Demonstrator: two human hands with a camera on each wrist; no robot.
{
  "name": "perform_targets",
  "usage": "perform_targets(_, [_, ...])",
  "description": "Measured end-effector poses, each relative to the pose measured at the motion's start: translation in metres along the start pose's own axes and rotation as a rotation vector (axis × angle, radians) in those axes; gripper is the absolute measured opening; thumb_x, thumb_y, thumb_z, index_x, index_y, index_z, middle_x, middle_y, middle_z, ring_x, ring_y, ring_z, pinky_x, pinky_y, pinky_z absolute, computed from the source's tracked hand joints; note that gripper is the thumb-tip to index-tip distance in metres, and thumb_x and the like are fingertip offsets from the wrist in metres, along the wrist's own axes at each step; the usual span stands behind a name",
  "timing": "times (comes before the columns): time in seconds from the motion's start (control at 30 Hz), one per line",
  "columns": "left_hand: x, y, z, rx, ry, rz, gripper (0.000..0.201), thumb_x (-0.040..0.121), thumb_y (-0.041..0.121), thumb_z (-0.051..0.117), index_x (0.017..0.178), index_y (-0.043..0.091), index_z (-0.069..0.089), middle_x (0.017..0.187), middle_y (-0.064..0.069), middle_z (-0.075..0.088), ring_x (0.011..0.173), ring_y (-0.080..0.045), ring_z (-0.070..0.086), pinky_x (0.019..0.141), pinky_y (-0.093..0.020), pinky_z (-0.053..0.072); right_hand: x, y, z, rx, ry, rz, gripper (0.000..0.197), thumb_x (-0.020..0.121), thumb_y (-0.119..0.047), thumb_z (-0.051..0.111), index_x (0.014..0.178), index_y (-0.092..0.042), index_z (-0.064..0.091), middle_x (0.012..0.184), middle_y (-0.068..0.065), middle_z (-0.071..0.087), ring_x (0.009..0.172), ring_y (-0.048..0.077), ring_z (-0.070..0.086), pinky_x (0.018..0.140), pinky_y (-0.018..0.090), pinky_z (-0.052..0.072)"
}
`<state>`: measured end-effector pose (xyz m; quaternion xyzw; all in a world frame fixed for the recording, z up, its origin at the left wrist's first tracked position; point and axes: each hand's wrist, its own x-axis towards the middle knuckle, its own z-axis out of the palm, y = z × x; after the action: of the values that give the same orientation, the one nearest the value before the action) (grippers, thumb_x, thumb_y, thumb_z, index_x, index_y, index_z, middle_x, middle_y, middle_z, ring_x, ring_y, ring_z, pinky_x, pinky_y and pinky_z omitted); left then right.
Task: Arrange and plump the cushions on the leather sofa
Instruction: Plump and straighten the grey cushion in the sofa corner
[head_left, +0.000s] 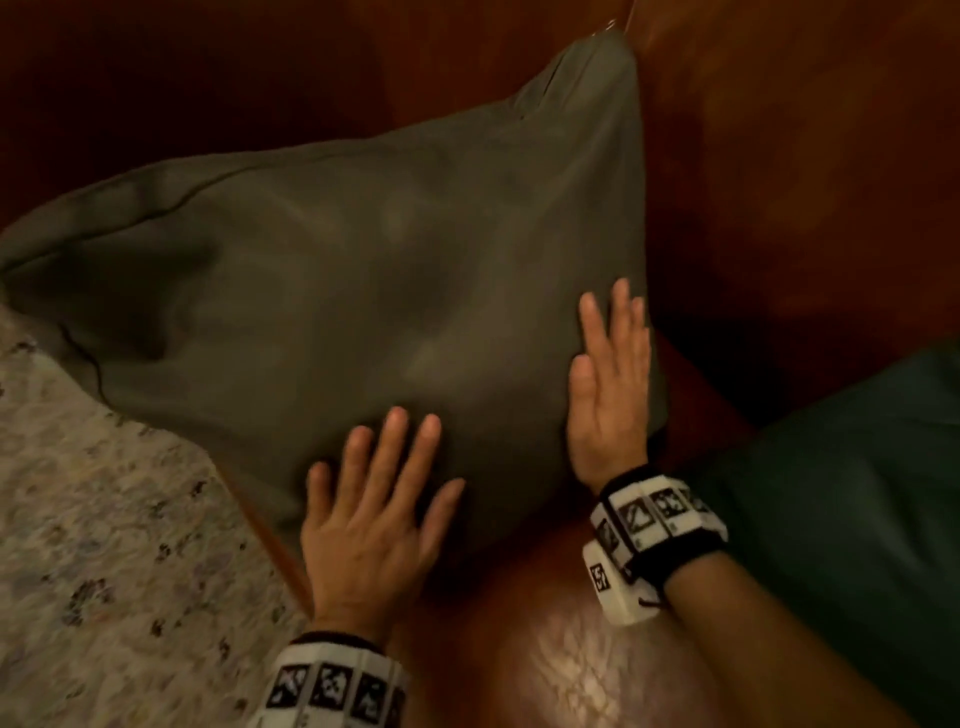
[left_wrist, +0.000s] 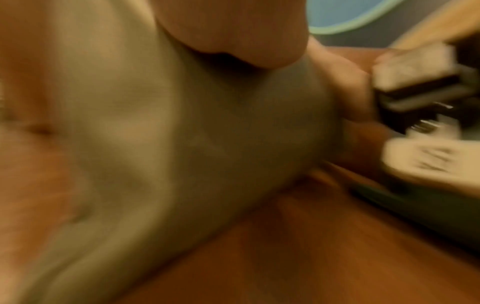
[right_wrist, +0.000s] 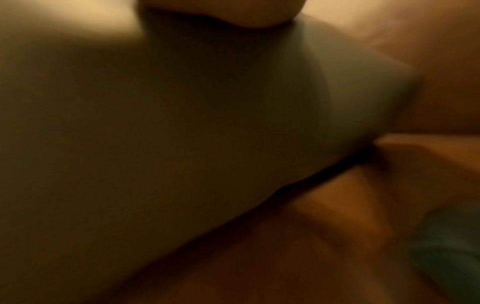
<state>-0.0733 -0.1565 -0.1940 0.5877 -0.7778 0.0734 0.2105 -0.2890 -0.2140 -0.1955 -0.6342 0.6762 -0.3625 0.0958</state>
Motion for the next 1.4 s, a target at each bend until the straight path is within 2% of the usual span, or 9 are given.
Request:
perform_targets(0.13, [-0.012, -0.041, -0.005, -0.005, 0.013, -0.158, 0.065, 0.099, 0.06, 0.023, 0.155, 0.036, -0.001, 0.164, 0.008, -0.009, 0.15, -0.017, -0.01, 0.117, -0.041, -0.014, 0.004, 0.005, 0.006, 0.123, 0.048, 0.09, 0.051, 0.104, -0.037, 0.022, 0.153, -0.039, 0.007, 0.161, -0.015, 0.001, 0.15, 0.001, -0.006, 0.124, 0.033, -0.003])
perform_targets(0.23, [-0.007, -0.062, -0.017, -0.132, -0.079, -0.414, 0.073, 0.095, 0.068, 0.017, 0.154, 0.034, -0.009, 0.161, -0.021, 0.002, 0.146, -0.04, -0.002, 0.116, -0.041, -0.016, 0.017, 0.005, -0.003, 0.33, 0.036, 0.426, 0.048, 0.104, -0.044, 0.02, 0.149, -0.044, 0.004, 0.166, -0.008, 0.005, 0.152, 0.009, 0.006, 0.124, 0.046, 0.008])
perform_targets(0.37, [0.027, -0.068, -0.062, -0.241, 0.115, -0.556, 0.072, 0.102, 0.05, 0.019, 0.153, 0.001, 0.005, 0.155, -0.038, 0.005, 0.143, -0.051, 0.002, 0.117, -0.043, -0.013, 0.038, -0.024, -0.044, 0.352, -0.03, 0.571, 0.051, 0.107, -0.045, 0.017, 0.156, -0.037, 0.01, 0.166, -0.006, 0.008, 0.152, 0.009, 0.008, 0.125, 0.04, 0.008])
perform_targets(0.57, [0.148, -0.04, -0.113, -0.142, 0.074, -0.19, 0.044, 0.097, 0.032, 0.044, 0.134, 0.011, 0.055, 0.149, -0.014, 0.044, 0.143, -0.033, 0.03, 0.119, -0.047, 0.005, 0.131, -0.131, -0.079, 0.132, -0.321, -0.037, 0.045, 0.106, -0.028, 0.035, 0.148, -0.015, 0.043, 0.156, 0.003, 0.038, 0.147, 0.007, 0.018, 0.123, 0.034, 0.008])
perform_targets(0.73, [0.168, -0.073, -0.112, 0.06, -0.467, -0.45, 0.053, 0.094, 0.046, 0.021, 0.119, 0.021, 0.061, 0.123, -0.011, 0.062, 0.119, -0.04, 0.048, 0.107, -0.061, 0.027, 0.145, -0.218, -0.024, -0.125, -0.839, -0.37, 0.046, 0.108, -0.026, 0.03, 0.153, -0.016, 0.032, 0.162, 0.002, 0.028, 0.152, 0.016, 0.013, 0.119, 0.031, 0.005])
perform_targets(0.9, [0.128, -0.113, -0.12, -0.069, -0.556, -0.593, 0.043, 0.101, 0.04, 0.03, 0.121, 0.009, 0.052, 0.118, -0.023, 0.052, 0.104, -0.046, 0.049, 0.088, -0.053, 0.039, 0.107, -0.233, 0.006, -0.345, -1.113, -0.375, 0.053, 0.107, -0.041, 0.017, 0.158, -0.024, 0.016, 0.166, -0.004, 0.013, 0.153, 0.014, 0.003, 0.12, 0.038, -0.007])
perform_targets(1.0, [0.126, -0.111, -0.119, -0.224, -0.388, -0.598, 0.029, 0.095, 0.023, 0.058, 0.109, -0.002, 0.057, 0.108, -0.029, 0.051, 0.095, -0.047, 0.048, 0.081, -0.051, 0.038, 0.115, -0.208, -0.006, -0.541, -1.049, -0.439, 0.052, 0.106, -0.046, 0.015, 0.157, -0.035, 0.014, 0.166, -0.01, 0.008, 0.153, 0.015, 0.001, 0.12, 0.044, -0.007])
perform_targets(1.23, [0.121, -0.121, -0.125, -0.331, -0.128, -0.429, 0.022, 0.094, 0.016, 0.059, 0.108, -0.002, 0.059, 0.099, -0.02, 0.053, 0.082, -0.036, 0.053, 0.07, -0.045, 0.047, 0.211, -0.077, -0.072, -0.839, -0.987, 0.038, 0.054, 0.103, -0.054, 0.006, 0.155, -0.045, -0.005, 0.164, -0.017, -0.011, 0.152, 0.014, -0.013, 0.116, 0.056, -0.013])
perform_targets(1.4, [0.123, -0.12, -0.132, -0.466, -0.015, -0.844, 0.056, 0.078, 0.037, 0.077, 0.108, -0.001, 0.05, 0.111, -0.02, 0.046, 0.094, -0.02, 0.04, 0.078, -0.028, 0.035, 0.228, -0.069, -0.068, -0.45, -0.704, 0.311, 0.051, 0.101, -0.053, 0.038, 0.145, -0.028, 0.048, 0.165, 0.008, 0.016, 0.15, 0.032, 0.016, 0.119, 0.047, 0.02])
